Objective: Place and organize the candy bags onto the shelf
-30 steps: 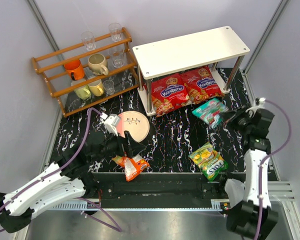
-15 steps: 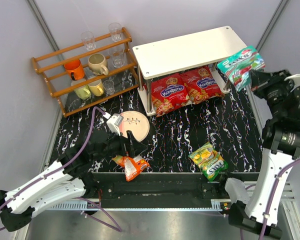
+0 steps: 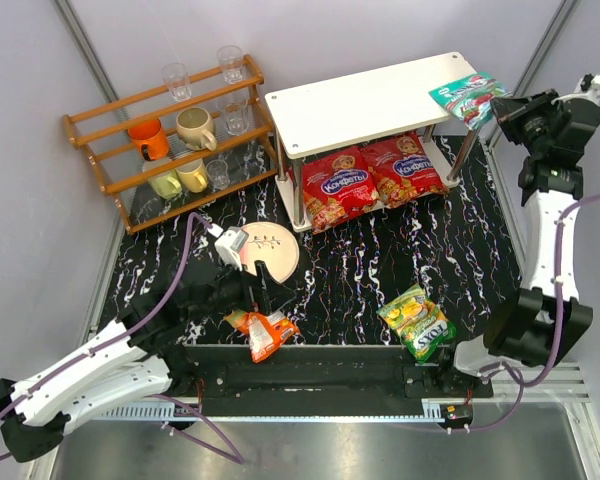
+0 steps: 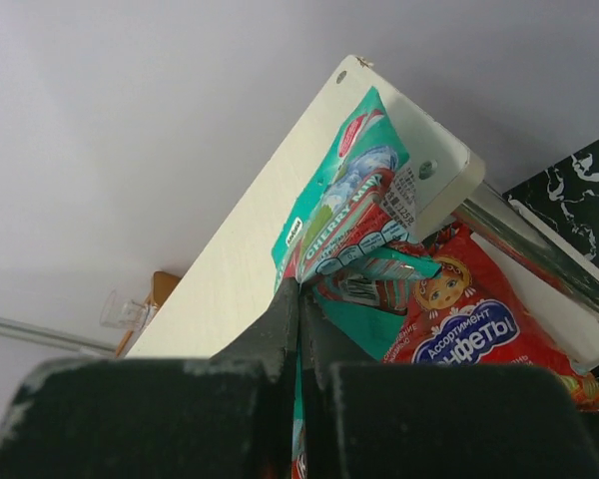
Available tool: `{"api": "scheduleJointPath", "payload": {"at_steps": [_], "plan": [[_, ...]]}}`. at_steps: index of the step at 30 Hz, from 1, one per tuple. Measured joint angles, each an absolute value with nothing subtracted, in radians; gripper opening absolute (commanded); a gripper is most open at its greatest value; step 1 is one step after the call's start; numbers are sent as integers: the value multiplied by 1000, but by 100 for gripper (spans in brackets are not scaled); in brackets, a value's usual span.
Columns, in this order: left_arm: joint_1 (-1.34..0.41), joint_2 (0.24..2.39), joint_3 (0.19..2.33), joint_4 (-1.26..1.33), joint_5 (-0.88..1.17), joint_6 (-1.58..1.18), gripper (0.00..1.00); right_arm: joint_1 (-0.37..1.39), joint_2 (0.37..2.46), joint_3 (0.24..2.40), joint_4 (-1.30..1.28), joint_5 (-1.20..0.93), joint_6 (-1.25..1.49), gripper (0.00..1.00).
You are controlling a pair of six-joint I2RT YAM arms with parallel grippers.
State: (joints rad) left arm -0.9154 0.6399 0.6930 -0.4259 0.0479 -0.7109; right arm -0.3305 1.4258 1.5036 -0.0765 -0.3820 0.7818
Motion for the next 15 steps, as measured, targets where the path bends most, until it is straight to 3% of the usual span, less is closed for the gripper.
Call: {"api": "scheduleJointPath", "payload": {"at_steps": [15], "plan": [[-915,646,693,-419,45,-705,99,-124,1646,1730,-3,-269,756,0]]}}
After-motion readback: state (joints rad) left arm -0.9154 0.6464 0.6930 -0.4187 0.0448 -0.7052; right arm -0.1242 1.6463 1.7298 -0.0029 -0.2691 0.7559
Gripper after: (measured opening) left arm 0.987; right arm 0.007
